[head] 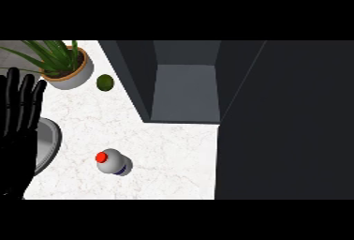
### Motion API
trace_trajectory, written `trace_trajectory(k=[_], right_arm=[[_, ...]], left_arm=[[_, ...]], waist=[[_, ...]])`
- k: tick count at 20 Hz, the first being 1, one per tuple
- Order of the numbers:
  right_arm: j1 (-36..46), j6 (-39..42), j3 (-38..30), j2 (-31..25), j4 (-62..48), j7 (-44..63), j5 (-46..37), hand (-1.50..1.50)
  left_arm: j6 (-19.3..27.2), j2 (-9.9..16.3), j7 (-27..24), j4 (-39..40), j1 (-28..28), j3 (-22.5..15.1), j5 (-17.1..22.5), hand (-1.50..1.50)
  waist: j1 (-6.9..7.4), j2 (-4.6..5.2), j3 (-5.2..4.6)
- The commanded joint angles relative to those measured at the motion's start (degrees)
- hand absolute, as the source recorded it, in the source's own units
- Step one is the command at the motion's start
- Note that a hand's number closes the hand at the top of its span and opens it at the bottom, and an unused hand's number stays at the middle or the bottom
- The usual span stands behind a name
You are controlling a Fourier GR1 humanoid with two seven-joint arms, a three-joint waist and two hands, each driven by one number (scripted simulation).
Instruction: Pick up the bottled water, place it into the cabinet and close the cabinet
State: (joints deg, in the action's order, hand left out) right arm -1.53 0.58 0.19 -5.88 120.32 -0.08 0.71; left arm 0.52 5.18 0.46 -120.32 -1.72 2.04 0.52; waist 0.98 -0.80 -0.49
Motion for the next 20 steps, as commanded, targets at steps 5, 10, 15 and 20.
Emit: trace_trajectory(k=[5,10,15,20], right_arm=[[-11.1,0.2,2.0,2.1,11.5,0.9,-0.4,-1.50],[-15.8,9.0,9.8,-0.3,14.3,6.2,8.4,-1.50],[-26.6,11.0,12.9,-0.3,21.7,4.4,7.4,-1.50],[-27.9,9.7,14.2,-0.9,28.4,8.8,7.7,-1.50]], left_arm=[[2.1,-1.0,3.5,-7.0,3.6,-0.7,-3.3,-1.50],[4.7,-5.1,8.0,-6.3,10.5,-5.3,3.6,-1.50],[7.5,-5.1,16.2,-16.6,14.5,-8.1,1.0,-1.50],[6.0,-4.0,14.6,-17.4,20.1,-8.5,-3.1,-1.50]], waist=[[-1.22,0.69,0.49],[-1.29,0.54,0.48],[-1.34,0.56,0.51],[-1.21,0.63,0.48]])
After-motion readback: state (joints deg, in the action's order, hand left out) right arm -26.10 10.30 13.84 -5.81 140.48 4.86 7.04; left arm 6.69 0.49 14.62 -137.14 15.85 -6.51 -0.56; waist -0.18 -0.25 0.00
